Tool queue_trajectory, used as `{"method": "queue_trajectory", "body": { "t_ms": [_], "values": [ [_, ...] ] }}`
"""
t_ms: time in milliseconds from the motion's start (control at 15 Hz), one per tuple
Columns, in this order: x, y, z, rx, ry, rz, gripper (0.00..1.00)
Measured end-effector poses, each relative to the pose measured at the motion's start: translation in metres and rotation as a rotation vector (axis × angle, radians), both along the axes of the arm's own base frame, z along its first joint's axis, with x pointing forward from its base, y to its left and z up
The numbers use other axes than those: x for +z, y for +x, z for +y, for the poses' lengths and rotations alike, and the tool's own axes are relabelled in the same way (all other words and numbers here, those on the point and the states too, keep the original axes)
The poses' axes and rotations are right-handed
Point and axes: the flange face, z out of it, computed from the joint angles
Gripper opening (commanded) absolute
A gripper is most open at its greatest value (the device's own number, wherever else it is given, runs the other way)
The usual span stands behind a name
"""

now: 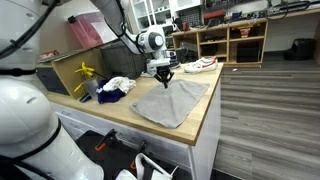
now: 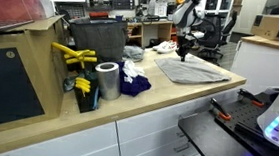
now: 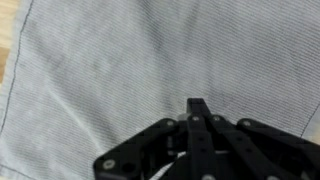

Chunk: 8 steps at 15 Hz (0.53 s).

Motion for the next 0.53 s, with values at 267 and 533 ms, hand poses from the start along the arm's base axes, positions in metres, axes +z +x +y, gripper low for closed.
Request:
{"method": "queue_trajectory", "body": {
  "t_ms": [267, 533],
  "values": [
    [-0.015, 0.002, 0.019, -0.007, 0.003, 0.015, 0.00],
    [-0.028, 0.001, 0.031, 0.005, 0.006, 0.034, 0.00]
  ]
}}
